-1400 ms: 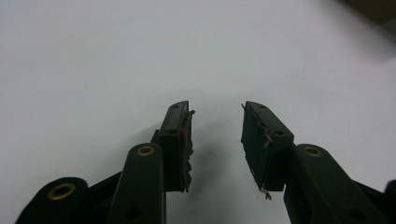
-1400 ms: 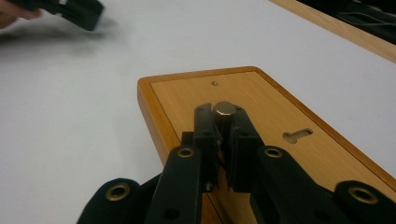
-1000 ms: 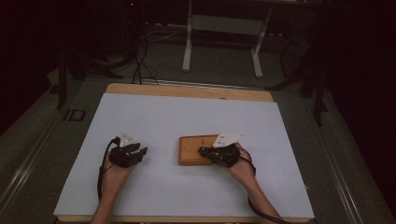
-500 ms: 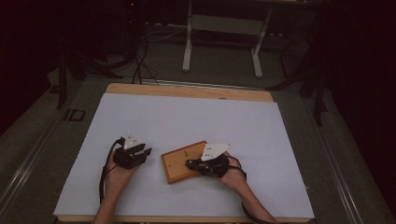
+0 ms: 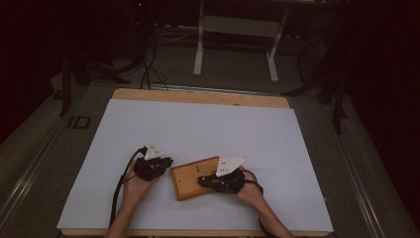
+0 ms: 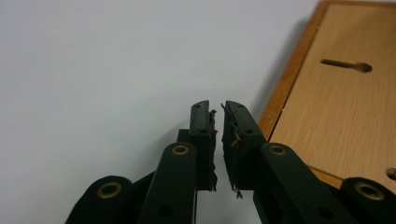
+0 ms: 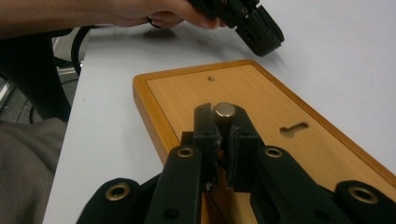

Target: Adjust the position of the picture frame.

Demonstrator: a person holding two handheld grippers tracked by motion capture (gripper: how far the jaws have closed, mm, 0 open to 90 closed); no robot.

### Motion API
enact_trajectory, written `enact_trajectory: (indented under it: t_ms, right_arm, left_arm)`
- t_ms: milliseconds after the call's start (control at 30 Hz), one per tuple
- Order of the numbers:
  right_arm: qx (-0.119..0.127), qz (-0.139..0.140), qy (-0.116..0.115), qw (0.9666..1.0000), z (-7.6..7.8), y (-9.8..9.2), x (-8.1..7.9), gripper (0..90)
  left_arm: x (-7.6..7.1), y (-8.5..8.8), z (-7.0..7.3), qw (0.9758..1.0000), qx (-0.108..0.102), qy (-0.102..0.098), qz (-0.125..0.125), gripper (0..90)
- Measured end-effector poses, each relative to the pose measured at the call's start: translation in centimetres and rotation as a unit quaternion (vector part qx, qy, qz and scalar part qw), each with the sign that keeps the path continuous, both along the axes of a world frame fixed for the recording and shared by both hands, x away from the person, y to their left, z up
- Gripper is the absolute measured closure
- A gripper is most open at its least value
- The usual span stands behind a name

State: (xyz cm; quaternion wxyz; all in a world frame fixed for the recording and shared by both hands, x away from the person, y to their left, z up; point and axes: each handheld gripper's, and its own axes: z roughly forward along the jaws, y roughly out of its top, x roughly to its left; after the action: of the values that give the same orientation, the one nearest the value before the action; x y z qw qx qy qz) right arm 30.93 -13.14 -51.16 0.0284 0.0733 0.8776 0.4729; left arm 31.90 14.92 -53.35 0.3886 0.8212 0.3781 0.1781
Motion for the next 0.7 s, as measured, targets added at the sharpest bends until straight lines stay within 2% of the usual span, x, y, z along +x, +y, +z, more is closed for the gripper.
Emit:
enact_trajectory:
  t_ms: [100, 133, 200, 367, 567, 700]
  right_arm:
    - [-0.004, -0.005, -0.001, 1.0, -0.2, -0.5, -0.2, 84.3]
    - [-0.009, -0.011, -0.004, 0.9999, -0.2, -0.7, -0.2, 84.3]
    - [-0.012, -0.016, -0.003, 0.9998, -0.1, -0.9, -0.2, 84.3]
    - [-0.018, -0.048, 0.002, 0.9987, -0.3, -2.0, 0.4, 84.3]
    - [-0.019, -0.09, 0.008, 0.9958, -0.5, -2.7, 1.1, 84.2]
    - [-0.021, -0.115, 0.006, 0.9931, -0.6, -3.0, 1.5, 84.2]
  left_arm:
    - [0.1, -0.7, -0.3, 0.9997, 0.003, 0.011, -0.019, 84.8]
    - [0.1, -0.9, -0.3, 0.9995, 0.01, 0.015, -0.026, 89.1]
    - [0.1, -1.1, -0.4, 0.9989, 0.014, 0.023, -0.037, 89.3]
    - [-0.3, -1.6, -0.5, 0.9967, 0.012, 0.042, -0.068, 89.7]
    - [-0.9, -1.8, -0.5, 0.9956, 0.002, 0.055, -0.075, 89.8]
    - [-1.7, -2.2, -0.4, 0.9946, 0.008, 0.06, -0.085, 89.8]
